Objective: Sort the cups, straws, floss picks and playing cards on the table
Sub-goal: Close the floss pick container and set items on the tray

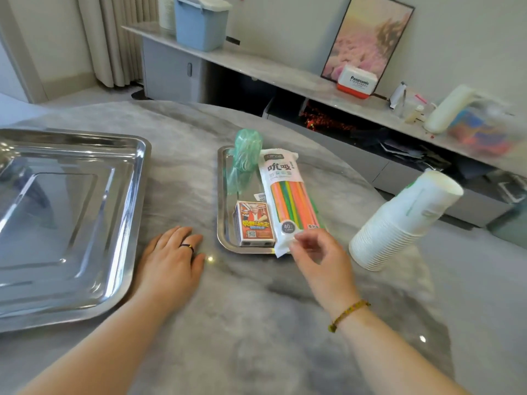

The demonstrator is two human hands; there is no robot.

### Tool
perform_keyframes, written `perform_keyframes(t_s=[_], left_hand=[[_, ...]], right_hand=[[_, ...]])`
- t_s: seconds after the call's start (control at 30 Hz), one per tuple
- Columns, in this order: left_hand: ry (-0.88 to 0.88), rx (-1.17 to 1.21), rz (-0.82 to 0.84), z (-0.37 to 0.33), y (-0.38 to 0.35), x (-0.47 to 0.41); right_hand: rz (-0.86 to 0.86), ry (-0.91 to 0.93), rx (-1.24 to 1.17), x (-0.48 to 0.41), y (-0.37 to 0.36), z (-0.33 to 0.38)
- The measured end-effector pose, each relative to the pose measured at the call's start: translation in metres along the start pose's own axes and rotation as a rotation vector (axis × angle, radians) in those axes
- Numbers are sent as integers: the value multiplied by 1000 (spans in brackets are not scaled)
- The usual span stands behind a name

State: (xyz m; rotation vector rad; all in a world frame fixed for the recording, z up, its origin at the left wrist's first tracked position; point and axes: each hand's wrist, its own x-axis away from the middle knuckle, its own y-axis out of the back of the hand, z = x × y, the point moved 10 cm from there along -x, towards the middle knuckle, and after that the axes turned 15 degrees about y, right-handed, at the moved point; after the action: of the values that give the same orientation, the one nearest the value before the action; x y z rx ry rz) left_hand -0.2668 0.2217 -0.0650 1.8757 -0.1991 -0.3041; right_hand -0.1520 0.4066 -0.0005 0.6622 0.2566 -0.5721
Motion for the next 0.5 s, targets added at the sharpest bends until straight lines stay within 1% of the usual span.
perform_keyframes(t_s=[0.03, 0.13, 0.2, 0.23, 0.3, 0.37, 0.43, 0.5], left_hand=[[29, 24, 29, 2, -1, 0], [48, 91, -7, -1, 7, 4], [79, 120, 4, 1, 10, 4], [93, 118, 17, -1, 12, 4], [98, 119, 15, -1, 11, 4], [99, 124, 19, -1, 11, 3], [111, 115, 36, -1, 8, 2], [119, 109, 44, 1, 7, 1]], right_hand=[[-85, -37, 14, 10, 19, -8], [-402, -193, 71, 34, 78, -38], [-591, -304, 11, 41, 102, -60], [-638, -358, -7, 42, 110, -70], [-634, -444, 19, 40, 117, -92], [-633, -476, 52, 39, 124, -103], [-627, -447, 50, 34, 127, -111], [-598, -397, -10, 23, 126, -117]])
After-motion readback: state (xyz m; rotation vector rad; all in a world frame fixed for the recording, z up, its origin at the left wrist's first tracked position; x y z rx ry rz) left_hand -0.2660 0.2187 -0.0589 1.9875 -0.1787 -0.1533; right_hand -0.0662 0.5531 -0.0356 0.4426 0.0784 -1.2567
